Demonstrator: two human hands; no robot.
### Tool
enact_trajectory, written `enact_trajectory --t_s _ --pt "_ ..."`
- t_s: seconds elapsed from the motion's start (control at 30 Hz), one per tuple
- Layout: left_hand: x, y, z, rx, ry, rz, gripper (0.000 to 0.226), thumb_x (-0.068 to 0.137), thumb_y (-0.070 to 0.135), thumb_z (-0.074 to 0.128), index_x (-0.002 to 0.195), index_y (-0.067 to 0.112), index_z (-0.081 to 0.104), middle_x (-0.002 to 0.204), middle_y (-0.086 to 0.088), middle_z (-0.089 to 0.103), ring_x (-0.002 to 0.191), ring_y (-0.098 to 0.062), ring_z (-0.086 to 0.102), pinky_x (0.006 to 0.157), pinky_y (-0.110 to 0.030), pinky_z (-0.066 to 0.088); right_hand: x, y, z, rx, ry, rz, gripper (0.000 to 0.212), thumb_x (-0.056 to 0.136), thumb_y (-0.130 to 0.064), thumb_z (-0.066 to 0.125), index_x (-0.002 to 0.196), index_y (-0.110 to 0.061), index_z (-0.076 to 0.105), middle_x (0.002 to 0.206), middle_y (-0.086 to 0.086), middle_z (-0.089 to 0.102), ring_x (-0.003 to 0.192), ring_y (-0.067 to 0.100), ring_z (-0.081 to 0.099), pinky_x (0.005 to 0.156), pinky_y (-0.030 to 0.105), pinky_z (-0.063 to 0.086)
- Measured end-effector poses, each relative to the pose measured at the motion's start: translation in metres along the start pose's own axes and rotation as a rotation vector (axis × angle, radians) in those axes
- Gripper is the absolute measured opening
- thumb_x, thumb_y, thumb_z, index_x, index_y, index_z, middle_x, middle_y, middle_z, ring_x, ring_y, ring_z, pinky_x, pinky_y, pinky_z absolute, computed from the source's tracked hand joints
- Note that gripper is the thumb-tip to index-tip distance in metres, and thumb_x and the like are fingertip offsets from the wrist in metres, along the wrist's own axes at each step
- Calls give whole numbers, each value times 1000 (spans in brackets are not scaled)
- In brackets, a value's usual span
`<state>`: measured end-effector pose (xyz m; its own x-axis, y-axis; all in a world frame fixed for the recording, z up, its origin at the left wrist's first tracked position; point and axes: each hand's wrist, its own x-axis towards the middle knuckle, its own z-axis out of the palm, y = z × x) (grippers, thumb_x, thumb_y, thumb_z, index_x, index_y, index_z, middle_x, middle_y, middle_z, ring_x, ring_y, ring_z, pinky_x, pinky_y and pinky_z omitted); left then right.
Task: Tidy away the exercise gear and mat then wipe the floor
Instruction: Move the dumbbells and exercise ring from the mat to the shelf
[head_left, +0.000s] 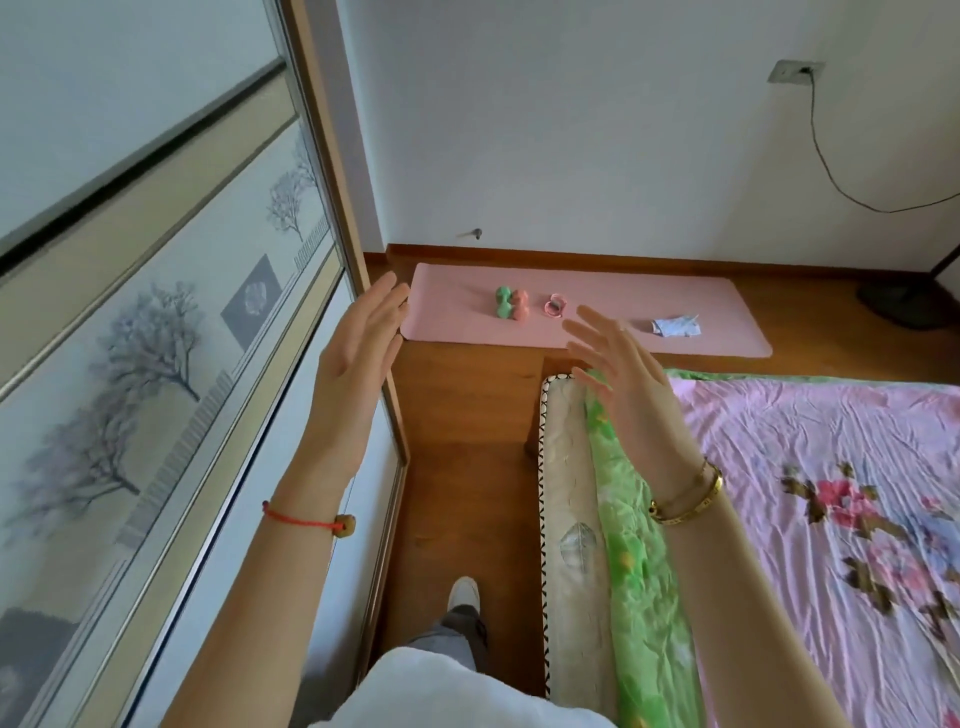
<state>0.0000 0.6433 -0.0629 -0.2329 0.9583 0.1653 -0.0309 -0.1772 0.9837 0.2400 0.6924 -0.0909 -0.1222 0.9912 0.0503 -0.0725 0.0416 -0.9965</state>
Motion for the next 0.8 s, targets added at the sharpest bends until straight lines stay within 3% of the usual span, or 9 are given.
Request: enact_trajectory --t_s 0.3,0.53,0.7,0.8 --pt "173 -23 12 32 -86 18 63 93 47 53 151 24 42 148 11 52 137 -1 47 119 -36 35 167 2 11 6 41 1 41 106 -37 30 137 -22 53 134 -3 62 126 13 56 112 45 40" --pt "282 -51 25 48 -119 -17 57 97 42 49 151 24 41 148 12 52 136 -1 48 119 -35 35 268 16 5 16 56 32 44 105 -36 31 140 -18 50 135 -1 61 128 16 54 113 45 39" --pt "365 -78 42 70 -119 -38 57 95 49 49 149 29 43 147 15 52 137 -2 48 118 -34 36 355 31 -5 18 31 44 66 83 -61 43 136 -23 52 135 -2 61 128 17 54 113 46 39" --pt "415 -92 53 63 -115 -45 63 90 56 51 148 32 44 147 16 52 137 -2 48 119 -36 35 409 41 -16 22 10 33 69 81 -71 48 134 -27 54 136 -2 60 128 16 55 112 43 40"
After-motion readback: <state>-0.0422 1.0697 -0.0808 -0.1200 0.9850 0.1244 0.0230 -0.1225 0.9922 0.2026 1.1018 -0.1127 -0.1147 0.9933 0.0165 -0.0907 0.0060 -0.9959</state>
